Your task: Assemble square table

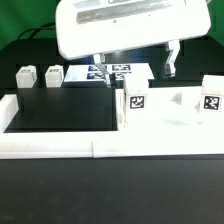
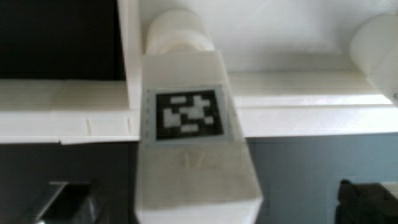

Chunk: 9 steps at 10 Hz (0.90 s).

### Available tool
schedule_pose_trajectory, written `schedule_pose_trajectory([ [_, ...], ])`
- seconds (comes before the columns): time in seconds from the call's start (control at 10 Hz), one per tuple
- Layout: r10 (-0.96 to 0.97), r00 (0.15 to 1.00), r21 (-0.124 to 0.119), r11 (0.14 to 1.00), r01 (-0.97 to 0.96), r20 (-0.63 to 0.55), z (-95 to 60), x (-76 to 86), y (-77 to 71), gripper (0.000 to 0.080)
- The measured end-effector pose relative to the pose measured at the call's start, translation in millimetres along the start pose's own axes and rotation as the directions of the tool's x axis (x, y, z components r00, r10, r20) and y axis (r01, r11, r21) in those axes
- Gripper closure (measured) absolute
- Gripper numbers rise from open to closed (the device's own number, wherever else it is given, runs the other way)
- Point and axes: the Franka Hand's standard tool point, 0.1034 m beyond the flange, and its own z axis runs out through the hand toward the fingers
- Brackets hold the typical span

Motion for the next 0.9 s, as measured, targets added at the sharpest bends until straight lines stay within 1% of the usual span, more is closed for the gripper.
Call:
schedule_pose_trajectory([
  [0.1, -0.001, 1.000, -0.011, 1.000, 0.001, -0.014, 1.8, 1.1, 4.0, 0.0150],
  [0.2, 0.008, 1.000, -0.009, 1.000, -0.008, 0.000, 3.8, -0.3, 7.9, 0.0150],
  [0.3, 0.032, 0.994, 0.031, 0.999, -0.036, 0.101, 5.0, -3.3, 2.9, 0.0150],
  [0.4, 0.053, 0.975, 0.062, 0.996, -0.067, 0.216, 4.5, -5.2, 0.0, 0.0150],
  [0.5, 0.067, 0.951, 0.082, 0.992, -0.096, 0.302, 5.4, -5.6, -1.6, 0.0150],
  [0.6, 0.054, 0.937, 0.100, 0.991, -0.094, 0.346, 5.1, -4.2, -5.4, 0.0150],
  [0.7, 0.056, 0.944, 0.093, 0.991, -0.091, 0.324, 6.2, -0.9, -3.4, 0.0150],
  [0.9, 0.057, 0.944, 0.092, 0.992, -0.091, 0.325, 6.6, -1.5, -2.3, 0.0150],
])
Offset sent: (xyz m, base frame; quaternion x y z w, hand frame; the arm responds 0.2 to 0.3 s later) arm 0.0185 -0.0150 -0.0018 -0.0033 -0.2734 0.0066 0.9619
